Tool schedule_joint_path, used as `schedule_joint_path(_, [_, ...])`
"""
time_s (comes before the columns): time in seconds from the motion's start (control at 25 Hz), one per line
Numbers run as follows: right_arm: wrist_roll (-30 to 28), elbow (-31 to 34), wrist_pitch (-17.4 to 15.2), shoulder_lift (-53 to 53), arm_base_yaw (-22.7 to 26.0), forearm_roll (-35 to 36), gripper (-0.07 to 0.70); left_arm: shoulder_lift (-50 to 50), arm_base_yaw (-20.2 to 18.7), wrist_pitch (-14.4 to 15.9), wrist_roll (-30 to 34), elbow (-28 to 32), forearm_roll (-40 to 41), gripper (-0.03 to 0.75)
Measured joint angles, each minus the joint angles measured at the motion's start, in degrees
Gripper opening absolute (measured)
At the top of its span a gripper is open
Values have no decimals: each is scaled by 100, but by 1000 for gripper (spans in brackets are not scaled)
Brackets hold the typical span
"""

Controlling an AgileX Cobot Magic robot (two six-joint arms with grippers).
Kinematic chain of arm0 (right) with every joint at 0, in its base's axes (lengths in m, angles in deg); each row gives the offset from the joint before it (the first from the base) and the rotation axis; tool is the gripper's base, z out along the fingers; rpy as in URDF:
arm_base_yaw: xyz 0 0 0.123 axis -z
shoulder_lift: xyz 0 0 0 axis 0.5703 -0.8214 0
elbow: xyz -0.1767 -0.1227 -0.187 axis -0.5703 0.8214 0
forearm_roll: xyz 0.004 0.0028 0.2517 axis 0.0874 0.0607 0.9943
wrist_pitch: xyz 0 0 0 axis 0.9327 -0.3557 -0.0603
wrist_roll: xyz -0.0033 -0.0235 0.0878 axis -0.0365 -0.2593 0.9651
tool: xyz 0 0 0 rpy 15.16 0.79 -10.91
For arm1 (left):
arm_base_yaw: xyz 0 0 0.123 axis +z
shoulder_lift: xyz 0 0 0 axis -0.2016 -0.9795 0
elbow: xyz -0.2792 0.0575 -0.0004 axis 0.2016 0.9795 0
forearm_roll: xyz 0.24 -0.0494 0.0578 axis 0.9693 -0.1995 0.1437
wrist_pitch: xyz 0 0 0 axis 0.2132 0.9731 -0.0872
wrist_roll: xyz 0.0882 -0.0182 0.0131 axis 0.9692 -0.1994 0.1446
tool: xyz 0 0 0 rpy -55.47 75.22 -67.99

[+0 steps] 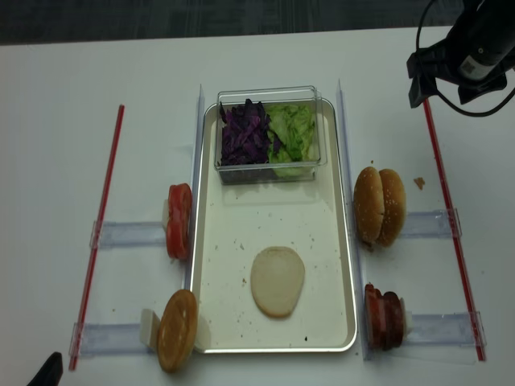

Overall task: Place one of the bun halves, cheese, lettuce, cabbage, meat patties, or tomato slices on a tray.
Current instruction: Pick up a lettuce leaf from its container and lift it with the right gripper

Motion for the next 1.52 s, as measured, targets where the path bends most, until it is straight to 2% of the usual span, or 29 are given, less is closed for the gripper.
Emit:
schedule_joint_path(0.88, [-202, 0, 132, 0, -25, 234, 627, 0, 0, 0, 0, 0, 0, 554])
schedule_joint_path(1.12, [-435, 0, 240, -9, -419, 234, 627, 0, 0, 0, 0, 0, 0, 554])
schedule_joint_path(1.52, [-477, 0, 536, -9, -1205, 234, 627, 0, 0, 0, 0, 0, 0, 554])
